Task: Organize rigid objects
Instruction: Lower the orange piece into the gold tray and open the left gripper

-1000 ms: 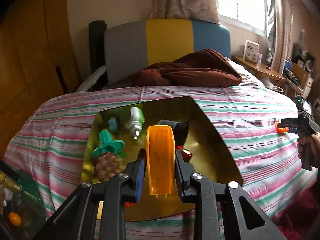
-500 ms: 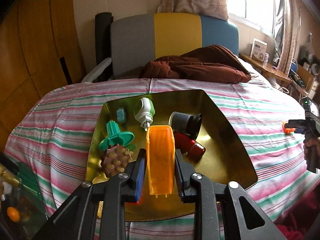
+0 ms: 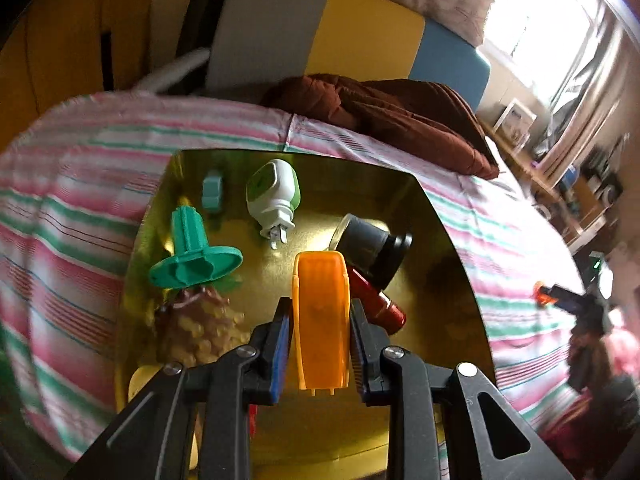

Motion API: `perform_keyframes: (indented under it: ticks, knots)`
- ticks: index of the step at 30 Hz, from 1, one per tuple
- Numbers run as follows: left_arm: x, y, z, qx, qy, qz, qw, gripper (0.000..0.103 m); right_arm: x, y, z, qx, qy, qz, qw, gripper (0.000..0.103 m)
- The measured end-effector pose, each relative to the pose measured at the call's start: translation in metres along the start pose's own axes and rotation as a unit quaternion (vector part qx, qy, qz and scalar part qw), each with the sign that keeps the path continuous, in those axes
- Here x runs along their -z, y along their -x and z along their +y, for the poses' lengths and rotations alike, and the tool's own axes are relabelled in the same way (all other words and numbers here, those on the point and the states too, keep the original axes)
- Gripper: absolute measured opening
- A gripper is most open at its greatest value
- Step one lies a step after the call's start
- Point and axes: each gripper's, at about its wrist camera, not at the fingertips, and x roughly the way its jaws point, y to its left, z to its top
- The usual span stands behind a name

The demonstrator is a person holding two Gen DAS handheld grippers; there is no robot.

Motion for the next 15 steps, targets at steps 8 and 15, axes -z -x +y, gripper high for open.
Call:
perform_keyframes:
  ticks: [8, 15]
  knots:
    - [-0.012, -0.03, 0.011, -0.02, -0.016, 0.039, 0.9989, 0.027, -0.001, 0.0, -0.001, -0.002, -0.002, 0.003, 1.0, 0.062]
    - [-0.017, -0.049, -0.004, -0.062, -0.058, 0.06, 0.9946, 0.027, -0.001, 0.0, 0.0, 0.0, 0.001, 0.003, 1.0, 0.062]
